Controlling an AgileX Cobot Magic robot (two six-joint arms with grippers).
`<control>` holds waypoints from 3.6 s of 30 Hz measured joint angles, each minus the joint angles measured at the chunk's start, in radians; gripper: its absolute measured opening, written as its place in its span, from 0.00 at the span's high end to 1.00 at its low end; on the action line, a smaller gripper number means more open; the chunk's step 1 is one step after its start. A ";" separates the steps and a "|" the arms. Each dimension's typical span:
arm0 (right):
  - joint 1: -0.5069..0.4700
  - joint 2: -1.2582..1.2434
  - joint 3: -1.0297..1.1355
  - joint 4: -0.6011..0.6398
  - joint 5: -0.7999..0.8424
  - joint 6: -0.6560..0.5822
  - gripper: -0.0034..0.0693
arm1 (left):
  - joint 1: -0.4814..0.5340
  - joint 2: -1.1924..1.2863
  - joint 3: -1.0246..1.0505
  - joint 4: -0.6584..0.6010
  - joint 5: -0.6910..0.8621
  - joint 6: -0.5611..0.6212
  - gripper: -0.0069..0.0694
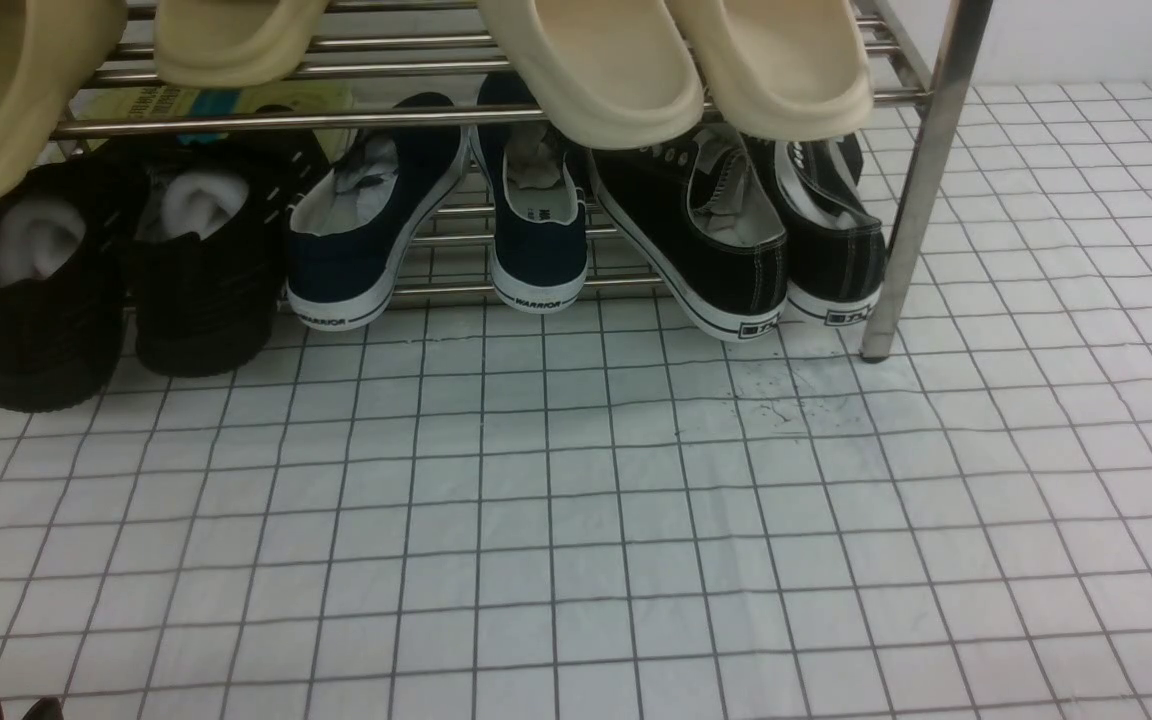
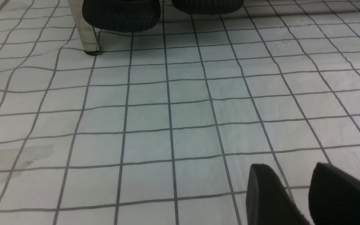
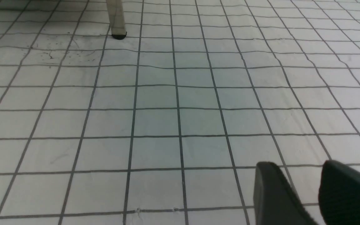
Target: Take the shoes off the shelf with your hand from the white checkered tablecloth.
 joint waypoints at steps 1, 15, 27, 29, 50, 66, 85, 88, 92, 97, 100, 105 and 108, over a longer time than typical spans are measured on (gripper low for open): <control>0.000 0.000 0.000 0.000 0.000 0.000 0.62 | 0.000 0.000 0.000 0.000 0.000 0.000 0.59; 0.000 0.000 0.011 0.623 -0.064 0.388 0.62 | 0.000 0.000 0.000 0.000 0.000 0.000 0.59; 0.000 0.000 -0.024 0.879 -0.123 0.289 0.76 | 0.000 0.000 0.000 0.000 0.000 0.000 0.59; 0.000 0.000 -0.091 0.872 -0.182 0.130 0.87 | 0.000 0.000 0.000 0.000 0.000 0.000 0.59; 0.000 1.093 -0.873 0.833 0.797 -0.424 0.95 | 0.000 0.000 0.000 0.000 0.000 0.000 0.59; 0.352 1.464 -1.392 0.577 0.795 -0.286 0.95 | 0.000 0.000 0.000 0.000 0.000 0.000 0.59; 0.587 1.898 -1.756 -0.039 0.488 0.026 0.35 | 0.000 0.000 0.000 0.000 0.000 0.000 0.59; 0.587 1.924 -1.756 -0.083 0.413 0.026 0.29 | 0.000 0.000 0.000 0.000 0.000 0.000 0.59; 0.587 1.946 -1.757 -0.113 0.369 0.027 0.29 | 0.000 0.000 0.000 0.000 0.000 0.000 0.59; 0.587 1.994 -1.758 -0.136 0.311 0.027 0.31 | 0.000 0.000 0.000 0.000 0.000 0.000 0.59; 0.587 2.014 -1.758 -0.150 0.299 0.027 0.34 | 0.000 0.000 0.000 0.000 0.000 0.000 0.59; 0.587 2.038 -1.759 -0.168 0.293 0.027 0.46 | 0.000 0.000 0.000 0.000 0.000 0.000 0.59; 0.587 2.042 -1.763 -0.175 0.292 0.027 0.63 | 0.000 0.000 0.000 0.000 0.000 0.000 0.59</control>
